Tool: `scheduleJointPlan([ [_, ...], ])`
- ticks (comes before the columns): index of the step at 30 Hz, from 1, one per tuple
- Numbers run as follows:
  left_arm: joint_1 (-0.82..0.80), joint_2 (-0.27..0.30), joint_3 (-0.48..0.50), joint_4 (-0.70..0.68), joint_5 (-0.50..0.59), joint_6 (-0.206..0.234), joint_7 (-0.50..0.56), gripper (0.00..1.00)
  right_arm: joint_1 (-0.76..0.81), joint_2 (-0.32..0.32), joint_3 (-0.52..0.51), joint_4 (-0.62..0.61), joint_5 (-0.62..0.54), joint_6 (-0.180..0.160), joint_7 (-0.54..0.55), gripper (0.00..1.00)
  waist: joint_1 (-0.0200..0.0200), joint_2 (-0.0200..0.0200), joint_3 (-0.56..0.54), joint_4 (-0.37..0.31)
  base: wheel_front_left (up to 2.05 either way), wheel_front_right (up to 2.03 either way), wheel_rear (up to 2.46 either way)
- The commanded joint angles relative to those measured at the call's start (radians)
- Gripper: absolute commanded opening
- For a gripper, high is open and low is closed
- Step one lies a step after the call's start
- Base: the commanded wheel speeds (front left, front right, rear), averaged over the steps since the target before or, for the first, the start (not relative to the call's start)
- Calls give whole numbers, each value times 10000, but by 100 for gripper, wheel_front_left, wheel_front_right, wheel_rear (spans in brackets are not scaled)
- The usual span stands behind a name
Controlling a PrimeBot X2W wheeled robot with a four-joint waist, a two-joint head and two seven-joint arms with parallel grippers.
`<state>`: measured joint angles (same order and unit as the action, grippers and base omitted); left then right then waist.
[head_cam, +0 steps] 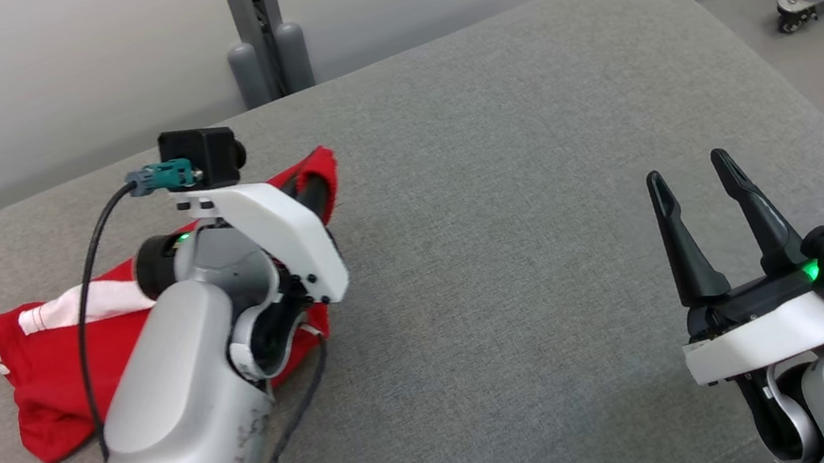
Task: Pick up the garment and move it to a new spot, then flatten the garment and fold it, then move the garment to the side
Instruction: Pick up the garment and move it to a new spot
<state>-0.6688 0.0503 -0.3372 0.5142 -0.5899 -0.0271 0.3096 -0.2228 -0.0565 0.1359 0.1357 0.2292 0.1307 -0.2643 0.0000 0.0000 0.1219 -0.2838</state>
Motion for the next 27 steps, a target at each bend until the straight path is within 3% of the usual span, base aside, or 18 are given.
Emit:
scheduleJointPlan([
  [1, -159, 19, -328, 43, -491, 60, -208, 0, -104, -24, -42, -17, 12, 1, -1, 100, 0, 0, 140, -159, 0, 0, 0],
  [10, -949, 25, -3702, 535, -3146, 901, -1875, 0, -310, -20, 19, 112, 47, 1, -1, 100, 0, 0, 375, -367, 0, 0, 0],
  [11, -973, 31, -4021, 650, -3331, 909, -2002, 31, -336, -21, 24, 132, 54, 1, -1, 100, 0, 0, 376, -367, 0, 0, 0],
  [12, -991, 32, -4312, 762, -3526, 904, -2094, 75, -348, -24, 12, 140, 56, 1, -1, 100, 0, 0, 371, -351, 0, 0, 0],
  [13, -1012, 27, -4569, 858, -3723, 885, -2190, 100, -347, -44, -20, 150, 54, 1, -1, 100, 0, 0, 358, -319, 0, 0, 0],
  [23, -1458, 21, -5781, 1359, -4861, 624, -3225, 100, -44, -248, -185, 361, -48, 1, -1, 100, 0, 0, 23, 545, 0, 0, 0],
  [27, -1389, 20, -6205, 1640, -4884, 535, -2861, 100, 125, -349, -276, 459, -61, 1, -1, 100, 0, 0, -108, 1035, 0, 0, 0],
])
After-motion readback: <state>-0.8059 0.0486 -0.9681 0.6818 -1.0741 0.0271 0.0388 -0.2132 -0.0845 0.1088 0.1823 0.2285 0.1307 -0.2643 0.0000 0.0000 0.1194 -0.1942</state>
